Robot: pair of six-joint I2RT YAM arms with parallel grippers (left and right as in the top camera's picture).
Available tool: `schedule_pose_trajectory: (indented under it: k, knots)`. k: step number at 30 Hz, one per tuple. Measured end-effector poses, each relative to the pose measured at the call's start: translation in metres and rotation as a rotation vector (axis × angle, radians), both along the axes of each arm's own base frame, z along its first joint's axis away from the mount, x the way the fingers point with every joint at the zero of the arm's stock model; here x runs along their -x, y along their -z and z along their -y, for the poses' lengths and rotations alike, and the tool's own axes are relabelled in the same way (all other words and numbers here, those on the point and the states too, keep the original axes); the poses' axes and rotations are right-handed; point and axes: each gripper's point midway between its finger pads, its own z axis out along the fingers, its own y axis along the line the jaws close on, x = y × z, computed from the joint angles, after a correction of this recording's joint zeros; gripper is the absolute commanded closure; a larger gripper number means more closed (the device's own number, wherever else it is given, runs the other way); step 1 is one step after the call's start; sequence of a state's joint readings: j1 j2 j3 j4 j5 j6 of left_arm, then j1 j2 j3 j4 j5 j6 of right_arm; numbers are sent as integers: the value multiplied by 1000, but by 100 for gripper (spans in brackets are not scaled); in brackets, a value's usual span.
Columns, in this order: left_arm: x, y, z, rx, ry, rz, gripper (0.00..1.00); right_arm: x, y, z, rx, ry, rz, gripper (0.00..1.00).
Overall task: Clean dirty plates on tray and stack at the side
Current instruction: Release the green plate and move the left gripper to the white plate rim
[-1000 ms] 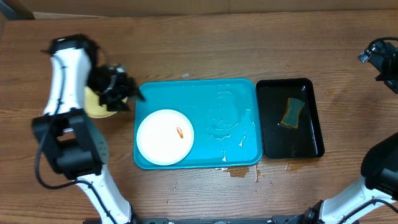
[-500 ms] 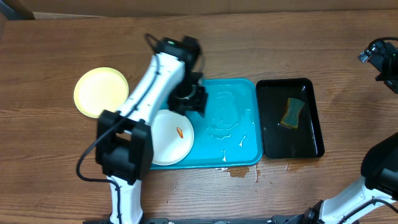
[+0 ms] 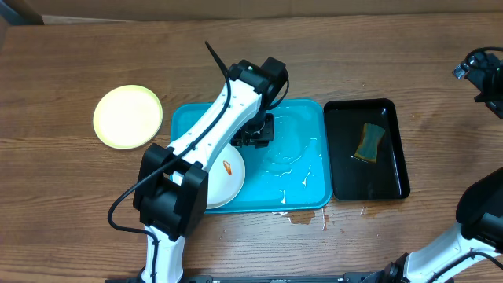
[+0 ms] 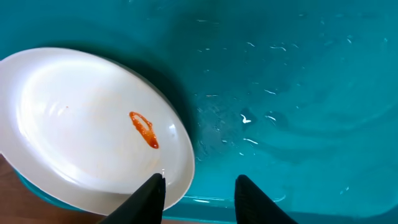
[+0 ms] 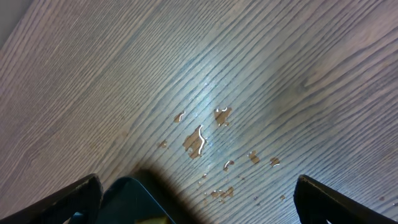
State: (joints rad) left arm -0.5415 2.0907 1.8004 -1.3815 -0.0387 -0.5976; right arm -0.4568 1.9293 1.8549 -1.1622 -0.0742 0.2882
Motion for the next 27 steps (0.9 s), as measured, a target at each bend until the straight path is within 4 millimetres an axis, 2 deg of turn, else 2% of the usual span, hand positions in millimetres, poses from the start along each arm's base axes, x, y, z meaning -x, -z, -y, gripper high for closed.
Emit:
schedule_pose_trajectory:
  k: [3,7,13,18,23,27]
  knots:
    - [-1,7,-2,-10,-53,15,61,0,0,0,0,0,1,0]
    - [7,26,-8,-38,-141,4,60,0,0,0,0,-1,0,0]
    - [17,49,-17,-63,-209,-17,69,0,0,0,0,0,0,0]
    - [15,56,-18,-57,-228,-5,69,0,0,0,0,-1,0,0]
    - [11,64,-17,-43,-234,19,78,0,0,0,0,-1,0,0]
    - [12,66,-17,-44,-237,18,81,0,0,0,0,0,0,0]
